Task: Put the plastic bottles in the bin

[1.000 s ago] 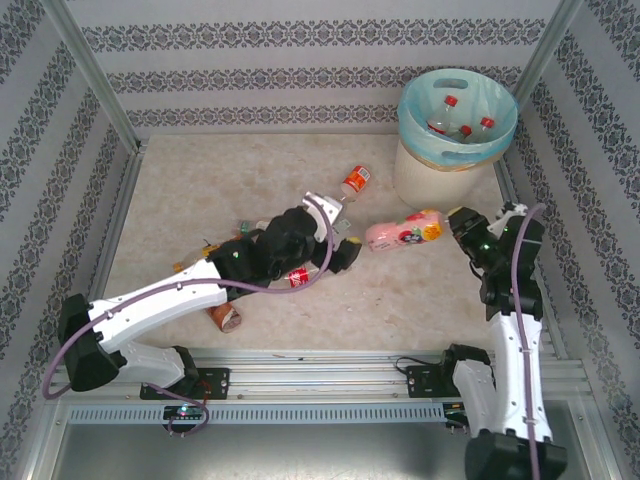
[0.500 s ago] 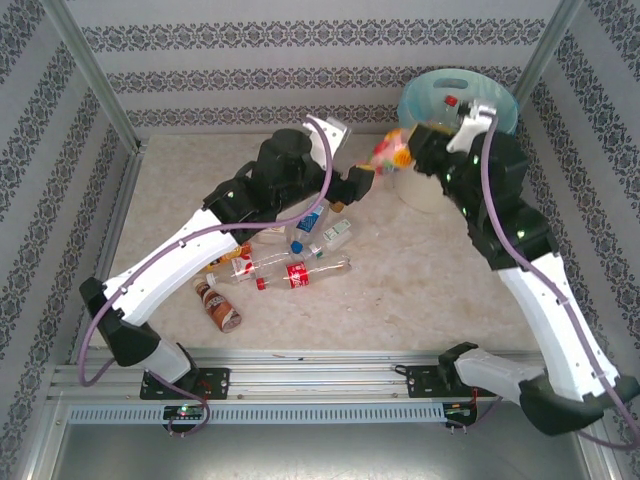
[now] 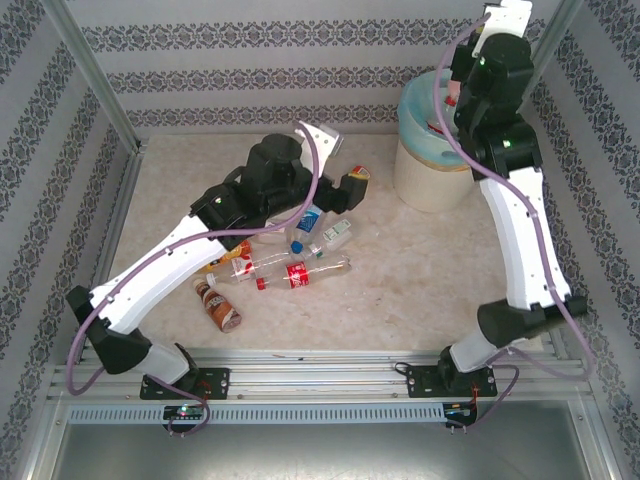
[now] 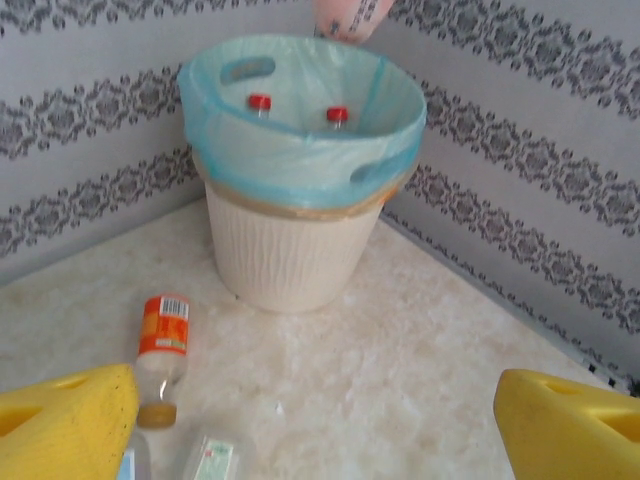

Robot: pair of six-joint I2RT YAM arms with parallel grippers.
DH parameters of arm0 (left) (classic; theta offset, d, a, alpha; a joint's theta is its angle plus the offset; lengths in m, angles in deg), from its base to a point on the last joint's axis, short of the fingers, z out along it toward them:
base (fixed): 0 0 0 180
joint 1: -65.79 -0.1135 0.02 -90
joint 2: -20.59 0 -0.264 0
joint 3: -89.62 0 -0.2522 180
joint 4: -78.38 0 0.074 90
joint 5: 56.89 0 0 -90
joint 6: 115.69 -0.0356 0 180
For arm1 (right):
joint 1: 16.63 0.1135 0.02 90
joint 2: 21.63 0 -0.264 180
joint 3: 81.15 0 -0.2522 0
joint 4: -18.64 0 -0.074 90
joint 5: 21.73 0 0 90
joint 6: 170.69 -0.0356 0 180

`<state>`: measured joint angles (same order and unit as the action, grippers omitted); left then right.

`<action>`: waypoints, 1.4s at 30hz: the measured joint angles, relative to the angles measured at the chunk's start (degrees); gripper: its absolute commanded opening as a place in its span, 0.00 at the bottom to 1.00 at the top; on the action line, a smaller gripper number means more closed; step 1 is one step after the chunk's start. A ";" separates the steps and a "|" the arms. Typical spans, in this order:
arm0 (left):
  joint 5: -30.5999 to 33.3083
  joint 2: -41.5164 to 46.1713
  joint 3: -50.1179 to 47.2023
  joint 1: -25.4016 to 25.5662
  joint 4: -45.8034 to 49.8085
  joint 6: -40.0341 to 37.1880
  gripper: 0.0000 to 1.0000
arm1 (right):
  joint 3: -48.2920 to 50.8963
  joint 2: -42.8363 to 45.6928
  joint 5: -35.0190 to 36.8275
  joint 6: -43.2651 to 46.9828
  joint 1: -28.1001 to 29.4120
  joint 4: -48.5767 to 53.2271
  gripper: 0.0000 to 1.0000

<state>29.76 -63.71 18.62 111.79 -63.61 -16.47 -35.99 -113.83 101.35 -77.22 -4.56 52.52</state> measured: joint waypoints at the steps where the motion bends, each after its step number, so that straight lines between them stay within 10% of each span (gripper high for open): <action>1: 0.17 1.07 -1.66 0.00 -0.15 0.24 0.91 | -0.07 -1.46 -1.49 -0.92 -1.73 0.20 0.00; 42: 4.09 12.68 -16.61 0.00 -5.03 3.26 0.91 | 5.25 -27.98 -27.85 -9.64 -11.37 6.69 0.01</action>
<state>33.84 -51.03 2.01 111.79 -68.63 -13.22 -30.74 -141.81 73.50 -86.86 -15.92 59.21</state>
